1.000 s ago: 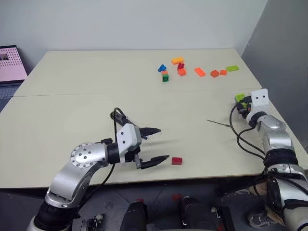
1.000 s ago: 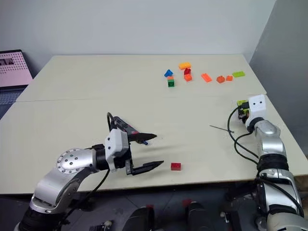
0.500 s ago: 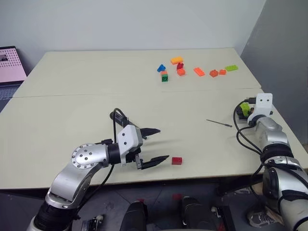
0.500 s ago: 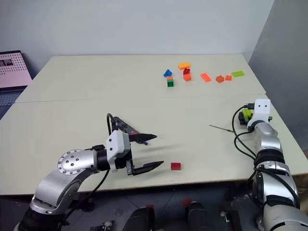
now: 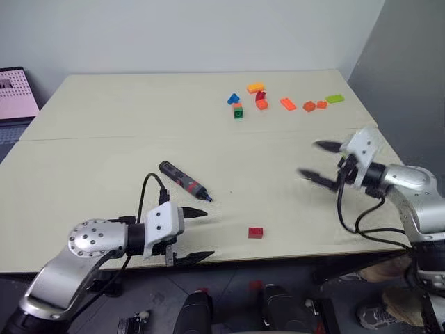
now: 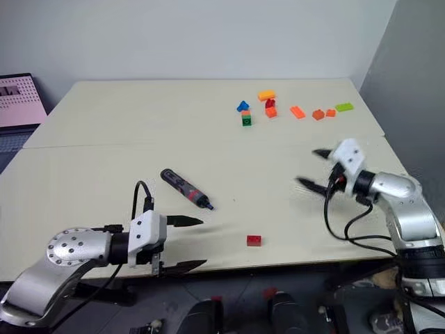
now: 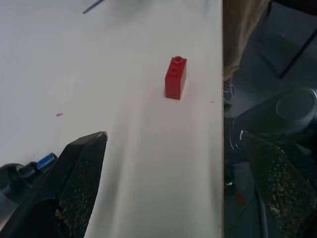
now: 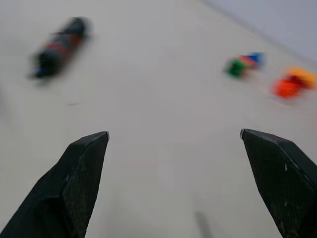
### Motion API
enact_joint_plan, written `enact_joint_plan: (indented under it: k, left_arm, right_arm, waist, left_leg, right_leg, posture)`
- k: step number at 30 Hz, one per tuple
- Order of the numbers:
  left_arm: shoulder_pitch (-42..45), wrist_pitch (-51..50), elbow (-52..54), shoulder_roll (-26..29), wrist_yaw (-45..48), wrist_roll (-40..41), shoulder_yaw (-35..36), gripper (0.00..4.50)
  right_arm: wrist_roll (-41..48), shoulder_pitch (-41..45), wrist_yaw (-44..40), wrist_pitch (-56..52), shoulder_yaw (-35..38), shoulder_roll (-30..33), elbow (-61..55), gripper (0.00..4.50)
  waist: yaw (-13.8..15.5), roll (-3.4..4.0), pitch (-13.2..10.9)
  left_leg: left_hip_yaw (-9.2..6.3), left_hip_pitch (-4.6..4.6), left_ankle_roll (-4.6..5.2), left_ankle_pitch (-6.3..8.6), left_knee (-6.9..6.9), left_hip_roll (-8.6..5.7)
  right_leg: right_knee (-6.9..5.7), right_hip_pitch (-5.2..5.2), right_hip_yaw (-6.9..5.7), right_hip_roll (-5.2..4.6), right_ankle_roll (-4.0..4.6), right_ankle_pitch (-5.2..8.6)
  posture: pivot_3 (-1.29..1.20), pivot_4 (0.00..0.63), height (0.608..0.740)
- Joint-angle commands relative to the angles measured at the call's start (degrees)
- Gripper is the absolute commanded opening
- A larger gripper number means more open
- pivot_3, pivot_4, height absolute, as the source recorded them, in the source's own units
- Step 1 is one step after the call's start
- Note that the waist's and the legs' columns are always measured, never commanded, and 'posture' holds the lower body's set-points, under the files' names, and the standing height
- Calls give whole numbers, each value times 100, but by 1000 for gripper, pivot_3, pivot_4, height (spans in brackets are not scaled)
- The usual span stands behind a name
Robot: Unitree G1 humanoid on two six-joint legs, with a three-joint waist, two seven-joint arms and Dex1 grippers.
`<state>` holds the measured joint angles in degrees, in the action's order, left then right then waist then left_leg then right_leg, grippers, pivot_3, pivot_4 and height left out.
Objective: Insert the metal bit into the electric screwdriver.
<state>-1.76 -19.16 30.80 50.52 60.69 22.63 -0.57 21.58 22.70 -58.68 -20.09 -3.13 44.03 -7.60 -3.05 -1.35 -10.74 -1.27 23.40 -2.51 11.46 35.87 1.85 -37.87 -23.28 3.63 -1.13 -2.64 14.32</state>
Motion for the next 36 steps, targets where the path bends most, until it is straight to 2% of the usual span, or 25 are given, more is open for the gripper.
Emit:
enact_joint_plan:
  k: [1, 8, 15, 16, 18, 23, 30, 31, 36]
  left_arm:
    - [-41, 81, 279, 29, 28, 120, 133, 4500]
    - [-262, 134, 419, -24, -86, -9, 65, 4500]
    - [-321, 174, 434, -41, -144, -49, 31, 4500]
    - [-327, 204, 415, -39, -144, -69, 23, 4500]
    - [-334, 241, 386, -43, -144, -94, 11, 4500]
    - [-358, 258, 379, -83, -157, -95, -9, 4500]
    - [-301, 282, 344, -151, -174, -126, -79, 4500]
    - [-273, 279, 328, -171, -178, -122, -85, 4500]
    - [-55, 262, 249, -395, -309, -43, -102, 4500]
  right_arm:
    - [135, -216, -599, -364, -427, 250, -659, 4469]
    - [-495, -297, -589, -89, -1426, -278, -548, 4469]
    - [-843, -244, -315, 146, -1716, -990, 14, 4469]
    - [-884, -250, -316, 188, -1737, -1038, 78, 4117]
    - [-948, -289, -353, 281, -1764, -1055, 163, 3842]
    - [-1014, -364, -400, 390, -1736, -1038, 202, 2590]
    - [-1171, -445, -401, 589, -1743, -1005, 186, 701]
    - [-1169, -449, -399, 607, -1723, -1002, 183, 512]
    - [-1021, -515, -219, 554, -1358, -934, 57, 496]
  waist:
    - [24, -1, 0]
    - [23, -5, -2]
    - [28, -6, -2]
    - [28, -6, -2]
    - [29, -7, -2]
    - [31, -7, -2]
    - [33, -7, -2]
    - [33, -7, -2]
    - [37, -7, -2]
  left_leg:
    - [1, 2, 0, 0, 0, -1]
    - [2, 6, -1, 1, -6, 1]
    - [1, 24, -1, 1, -6, 0]
    - [0, 24, -1, 1, -6, 0]
    - [-1, 26, -1, 1, -5, -1]
    - [-1, 27, -1, 1, -6, -1]
    - [-1, 27, -1, 1, -6, -1]
    - [-1, 27, -1, 1, -5, -1]
    - [-1, 27, -1, 1, -5, -1]
  right_leg:
    - [4, -1, 1, -3, 0, 0]
    - [14, -10, -1, -3, 0, 0]
    - [13, -24, -5, -1, 0, 0]
    - [13, -24, -6, -1, -1, 0]
    - [12, -25, -7, -1, -1, 0]
    - [12, -26, -8, 0, -1, 0]
    - [12, -26, -8, 0, -1, 0]
    - [12, -26, -7, 0, -1, 0]
    - [11, -25, -8, 0, -1, 0]
  posture:
    - [0, 150, 740]
    - [0, 150, 740]
    - [0, 150, 740]
    - [0, 150, 740]
    - [0, 150, 740]
    - [0, 150, 740]
    - [0, 150, 740]
    - [0, 150, 740]
    - [0, 150, 740]
